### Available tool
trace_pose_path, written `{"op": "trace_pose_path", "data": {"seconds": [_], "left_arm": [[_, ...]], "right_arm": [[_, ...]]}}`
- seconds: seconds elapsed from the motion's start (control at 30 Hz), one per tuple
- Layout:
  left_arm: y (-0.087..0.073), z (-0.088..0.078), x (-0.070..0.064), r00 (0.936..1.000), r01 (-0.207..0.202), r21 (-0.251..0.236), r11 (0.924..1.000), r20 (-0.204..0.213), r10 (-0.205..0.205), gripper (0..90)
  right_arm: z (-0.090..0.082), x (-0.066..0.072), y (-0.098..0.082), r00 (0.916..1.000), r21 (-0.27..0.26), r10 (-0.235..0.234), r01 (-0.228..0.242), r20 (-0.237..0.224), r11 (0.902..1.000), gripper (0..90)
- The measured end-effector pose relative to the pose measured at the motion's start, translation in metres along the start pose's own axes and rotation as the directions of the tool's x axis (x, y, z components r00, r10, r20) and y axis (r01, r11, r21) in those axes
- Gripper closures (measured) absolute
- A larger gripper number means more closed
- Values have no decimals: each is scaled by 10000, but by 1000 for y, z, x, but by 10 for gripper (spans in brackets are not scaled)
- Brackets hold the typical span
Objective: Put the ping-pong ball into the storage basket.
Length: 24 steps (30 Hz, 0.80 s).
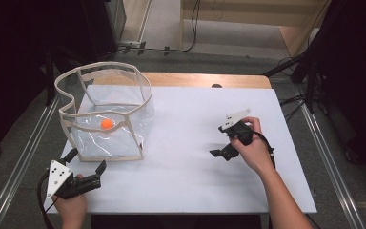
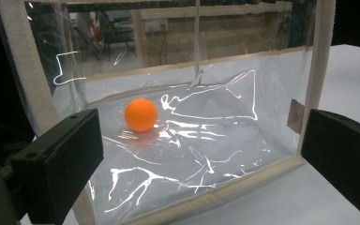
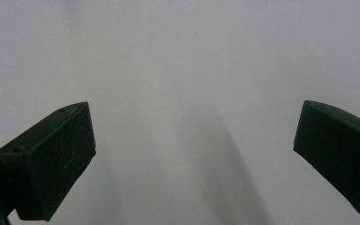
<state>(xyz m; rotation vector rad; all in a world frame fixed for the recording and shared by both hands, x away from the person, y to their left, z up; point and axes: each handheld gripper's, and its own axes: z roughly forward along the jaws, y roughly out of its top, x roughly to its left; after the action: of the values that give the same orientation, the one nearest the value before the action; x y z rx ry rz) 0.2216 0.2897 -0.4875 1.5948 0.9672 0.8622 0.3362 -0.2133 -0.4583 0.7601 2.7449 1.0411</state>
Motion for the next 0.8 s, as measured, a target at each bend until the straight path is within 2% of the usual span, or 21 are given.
{"op": "trace_pose_path", "data": {"seconds": [0.4,0.6,0.63,0.8], "left_arm": [[0,0,0,10000,-23,17,10000,-3,23,1],[0,0,-1,10000,-30,19,10000,-12,30,1],[0,0,-1,10000,-32,18,10000,-14,32,1],[0,0,-1,10000,-44,27,10000,-19,44,1]], "right_arm": [[-11,0,-29,9987,-814,471,-456,170,9956,0],[-16,0,-41,9975,-1221,645,-603,305,9907,0],[-19,-1,-47,9966,-1441,748,-692,340,9871,0],[-23,-1,-60,9952,-1749,890,-805,412,9813,0]]}}
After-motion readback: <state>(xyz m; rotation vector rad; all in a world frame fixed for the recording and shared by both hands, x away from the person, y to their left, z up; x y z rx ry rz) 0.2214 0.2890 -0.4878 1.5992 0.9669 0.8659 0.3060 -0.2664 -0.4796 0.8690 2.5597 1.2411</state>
